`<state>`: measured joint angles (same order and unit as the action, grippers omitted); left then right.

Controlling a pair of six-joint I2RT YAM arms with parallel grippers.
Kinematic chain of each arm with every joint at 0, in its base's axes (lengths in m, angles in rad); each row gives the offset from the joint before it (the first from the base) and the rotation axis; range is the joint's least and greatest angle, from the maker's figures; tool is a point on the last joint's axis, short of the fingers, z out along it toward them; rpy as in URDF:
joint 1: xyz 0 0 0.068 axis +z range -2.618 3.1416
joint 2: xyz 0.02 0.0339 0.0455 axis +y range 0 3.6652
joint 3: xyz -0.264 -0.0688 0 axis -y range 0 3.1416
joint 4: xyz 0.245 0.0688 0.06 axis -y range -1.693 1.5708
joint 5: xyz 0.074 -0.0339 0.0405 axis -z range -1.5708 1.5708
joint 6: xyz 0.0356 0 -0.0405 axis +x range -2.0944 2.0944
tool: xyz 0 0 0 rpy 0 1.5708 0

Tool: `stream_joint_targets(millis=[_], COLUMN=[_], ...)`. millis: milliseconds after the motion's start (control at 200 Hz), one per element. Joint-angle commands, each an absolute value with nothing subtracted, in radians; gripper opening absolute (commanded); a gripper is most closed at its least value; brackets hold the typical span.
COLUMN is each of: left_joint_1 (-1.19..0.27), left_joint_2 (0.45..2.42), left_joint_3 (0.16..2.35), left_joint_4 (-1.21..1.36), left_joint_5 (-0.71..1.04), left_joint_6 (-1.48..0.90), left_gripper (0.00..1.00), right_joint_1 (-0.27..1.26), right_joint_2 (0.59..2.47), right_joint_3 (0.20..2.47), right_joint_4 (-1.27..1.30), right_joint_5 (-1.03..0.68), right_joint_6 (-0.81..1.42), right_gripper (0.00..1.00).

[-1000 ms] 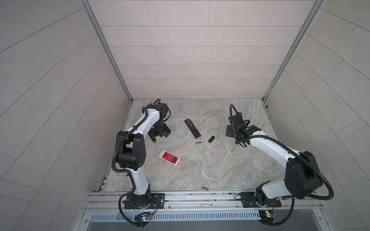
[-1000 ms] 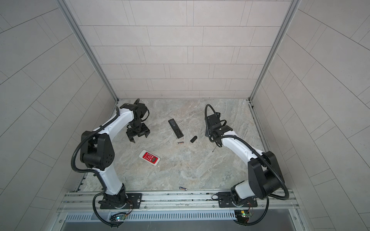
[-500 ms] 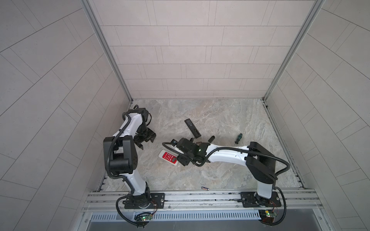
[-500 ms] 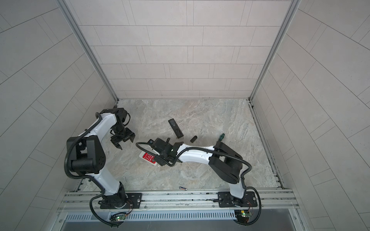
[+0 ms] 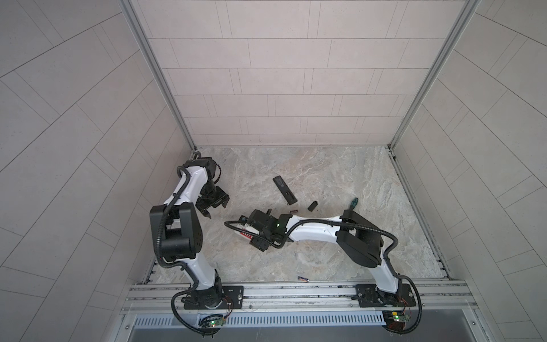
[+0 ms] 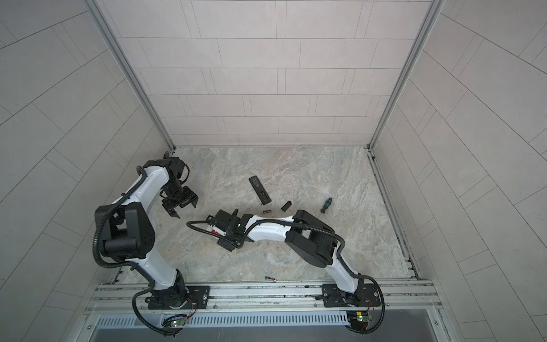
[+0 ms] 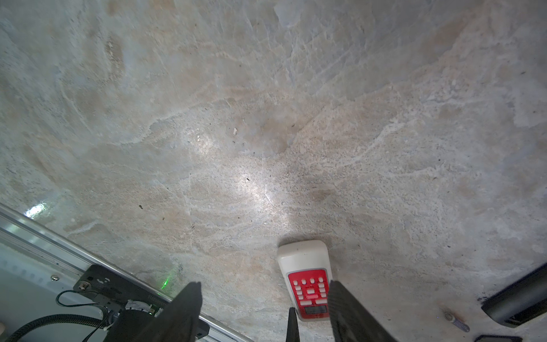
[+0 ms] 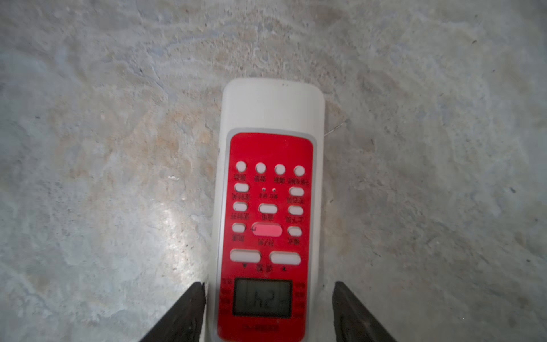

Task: Unload the batteries from the remote control
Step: 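Grasp the white-and-red remote with the right gripper while the left arm draws back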

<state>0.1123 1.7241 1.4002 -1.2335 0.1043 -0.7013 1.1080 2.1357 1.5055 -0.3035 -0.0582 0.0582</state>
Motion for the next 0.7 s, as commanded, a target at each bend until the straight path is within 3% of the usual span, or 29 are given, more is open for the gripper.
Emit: stream_joint_targets(millis=[0, 120, 360, 505, 695], left_joint_1=[0.120, 0.122, 0.123, 0.122, 0.106], left_joint_2=[1.688, 1.674, 1.665, 1.639, 1.581], left_joint_3=[1.392, 1.394, 1.394, 1.397, 1.402], left_joint_4=[-1.248, -1.236, -1.204, -1.152, -1.072], left_joint_5=[0.086, 0.087, 0.113, 0.133, 0.103], left_joint_6=[-0.685, -0.684, -0.674, -0.659, -0.639], left_gripper=[0.73, 0.73, 0.72, 0.72, 0.72], right_joint_1=[1.120, 1.122, 1.112, 1.067, 0.948], right_joint_2=[2.155, 2.158, 2.095, 2.043, 1.936], right_joint_3=[1.514, 1.511, 1.474, 1.469, 1.471], right_joint_4=[-0.341, -0.335, -0.324, -0.359, -0.455], right_joint_5=[-0.023, 0.019, 0.062, -0.010, -0.186], right_joint_6=[0.044, 0.051, 0.047, 0.062, 0.074], right_gripper=[0.68, 0.64, 0.47, 0.36, 0.33])
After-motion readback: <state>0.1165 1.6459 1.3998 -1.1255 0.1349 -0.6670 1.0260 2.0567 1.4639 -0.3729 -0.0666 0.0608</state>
